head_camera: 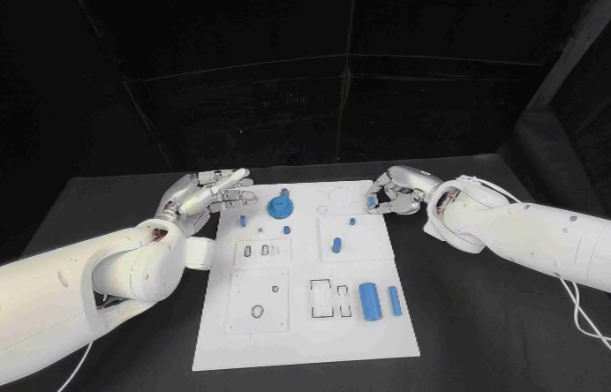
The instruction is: Assemble the parts on the task board
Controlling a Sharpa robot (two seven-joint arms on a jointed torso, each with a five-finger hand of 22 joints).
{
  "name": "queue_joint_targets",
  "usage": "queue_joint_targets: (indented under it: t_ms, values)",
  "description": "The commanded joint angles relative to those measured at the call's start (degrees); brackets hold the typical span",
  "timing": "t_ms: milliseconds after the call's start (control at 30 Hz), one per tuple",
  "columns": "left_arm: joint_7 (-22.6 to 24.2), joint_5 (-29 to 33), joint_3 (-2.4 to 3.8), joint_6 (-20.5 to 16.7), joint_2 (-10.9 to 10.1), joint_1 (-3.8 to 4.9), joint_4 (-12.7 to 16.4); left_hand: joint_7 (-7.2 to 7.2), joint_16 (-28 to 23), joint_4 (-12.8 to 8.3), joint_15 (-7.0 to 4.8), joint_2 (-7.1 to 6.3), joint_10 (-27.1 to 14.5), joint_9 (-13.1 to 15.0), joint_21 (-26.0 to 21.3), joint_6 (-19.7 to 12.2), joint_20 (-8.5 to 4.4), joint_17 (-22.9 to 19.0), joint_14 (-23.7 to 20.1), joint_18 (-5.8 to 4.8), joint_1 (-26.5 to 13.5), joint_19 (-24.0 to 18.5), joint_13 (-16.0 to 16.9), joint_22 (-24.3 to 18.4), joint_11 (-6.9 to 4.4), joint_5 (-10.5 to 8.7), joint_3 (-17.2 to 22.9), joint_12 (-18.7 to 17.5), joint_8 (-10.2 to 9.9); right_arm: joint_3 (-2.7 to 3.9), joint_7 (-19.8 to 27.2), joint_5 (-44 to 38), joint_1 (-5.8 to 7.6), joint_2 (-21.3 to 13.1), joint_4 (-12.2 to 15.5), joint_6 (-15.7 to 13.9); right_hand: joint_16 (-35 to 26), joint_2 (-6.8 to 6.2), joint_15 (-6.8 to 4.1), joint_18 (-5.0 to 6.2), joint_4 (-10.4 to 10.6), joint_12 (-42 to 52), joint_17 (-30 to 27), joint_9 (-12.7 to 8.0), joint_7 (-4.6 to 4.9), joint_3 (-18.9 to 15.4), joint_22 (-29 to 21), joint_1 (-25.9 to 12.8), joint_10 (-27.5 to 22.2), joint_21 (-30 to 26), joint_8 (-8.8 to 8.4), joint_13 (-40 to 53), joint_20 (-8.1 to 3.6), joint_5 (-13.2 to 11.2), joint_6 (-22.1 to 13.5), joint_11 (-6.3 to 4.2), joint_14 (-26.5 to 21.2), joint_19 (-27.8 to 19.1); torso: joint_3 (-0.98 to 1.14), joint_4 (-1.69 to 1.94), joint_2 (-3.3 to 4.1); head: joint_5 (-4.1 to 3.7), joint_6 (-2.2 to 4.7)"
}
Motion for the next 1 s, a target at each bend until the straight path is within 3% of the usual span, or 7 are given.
queue_joint_targets:
  t_ms: [33,233,333,500,700,1000]
  values:
    - [0.51,-0.07,0.05,0.68,0.02,0.09,0.03,0.19,-0.25,-0.41,0.19,0.11,0.11,-0.02,-0.37,0.27,0.06,0.08,0.29,0.76,0.48,0.38,-0.09,-0.07,-0.19,0.04,0.0,-0.21,-0.19,0.02,-0.35,-0.82,0.06,0.18,-0.08,0.69,0.34,0.36,-0.33,-0.73,-0.27,0.28,9.92,0.03,-0.11,0.24,6.85,0.35,0.01,0.32,0.21,4.06,-0.43,-0.33,0.49,-0.48,4.87,1.23,0.01,0.01,0.0,-0.01,-0.04]
    - [0.49,-0.07,0.05,0.69,0.04,0.09,0.01,0.19,-0.25,-0.41,0.19,0.11,0.11,-0.02,-0.37,0.27,0.06,0.08,0.29,0.76,0.48,0.38,-0.09,-0.07,-0.19,0.04,0.0,-0.21,-0.19,0.02,-0.9,-1.34,0.03,0.38,-0.28,0.18,0.36,0.69,-0.45,-0.74,-0.43,0.35,9.97,0.0,-0.24,0.57,6.87,0.56,0.06,0.33,0.28,4.12,-0.54,-0.34,0.87,-0.61,4.88,1.24,0.01,0.03,0.0,0.0,-0.09]
    - [0.48,-0.07,0.05,0.67,0.04,0.09,0.01,0.19,-0.25,-0.41,0.19,0.11,0.11,-0.02,-0.37,0.27,0.06,0.08,0.29,0.76,0.48,0.38,-0.09,-0.07,-0.19,0.04,0.0,-0.21,-0.19,0.02,-1.16,-1.64,0.0,0.46,-0.24,-0.64,0.42,1.51,-0.62,-0.75,-0.43,0.42,10.07,0.01,-0.5,1.15,6.95,0.65,0.13,0.36,0.5,4.2,-0.71,-0.52,1.61,-0.81,4.91,1.29,0.01,0.03,0.01,0.0,-0.09]
    - [0.46,-0.07,0.05,0.64,0.05,0.09,-0.02,0.19,-0.25,-0.41,0.19,0.11,0.11,-0.02,-0.37,0.27,0.06,0.08,0.29,0.76,0.48,0.38,-0.09,-0.07,-0.19,0.04,0.0,-0.21,-0.19,0.03,-2.38,-1.77,-0.03,0.5,0.04,-2.55,0.42,2.95,-1.14,-0.74,-0.8,0.42,10.11,0.13,-1.24,2.71,6.91,1.16,0.22,0.34,1.16,4.24,-1.17,-3.72,3.45,-1.44,4.91,1.27,0.05,0.02,-0.01,0.01,-0.07]
    - [0.43,-0.07,0.05,0.53,-0.01,0.09,-0.08,0.19,-0.25,-0.41,0.19,0.11,0.11,-0.02,-0.37,0.27,0.06,0.08,0.29,0.76,0.48,0.38,-0.09,-0.07,-0.19,0.04,0.0,-0.21,-0.19,0.03,-3.77,-1.24,-0.04,0.15,0.83,-4.82,0.49,3.84,-1.52,-0.74,-1.26,0.47,10.24,0.34,-1.81,3.82,6.93,1.5,0.35,0.34,1.69,4.32,-1.53,-4.45,4.77,-1.9,4.94,1.29,0.07,0.02,-0.04,0.11,-0.13]
    - [0.41,-0.07,0.05,0.59,-0.23,0.1,-0.08,0.19,-0.32,-0.55,0.18,0.18,0.18,-0.02,-0.48,0.32,0.05,0.15,0.31,0.76,0.52,0.45,-0.09,-0.08,-0.2,0.04,0.01,-0.22,-0.21,0.08,-8.96,-0.68,0.05,-2.04,7.1,-8.04,0.6,3.82,-1.68,-0.63,-1.33,-0.68,10.47,0.34,-1.88,4.12,6.42,1.11,-0.22,0.1,1.64,3.51,-1.76,-4.5,4.9,-2.01,4.98,1.01,-0.14,0.09,-0.19,0.38,-0.08]
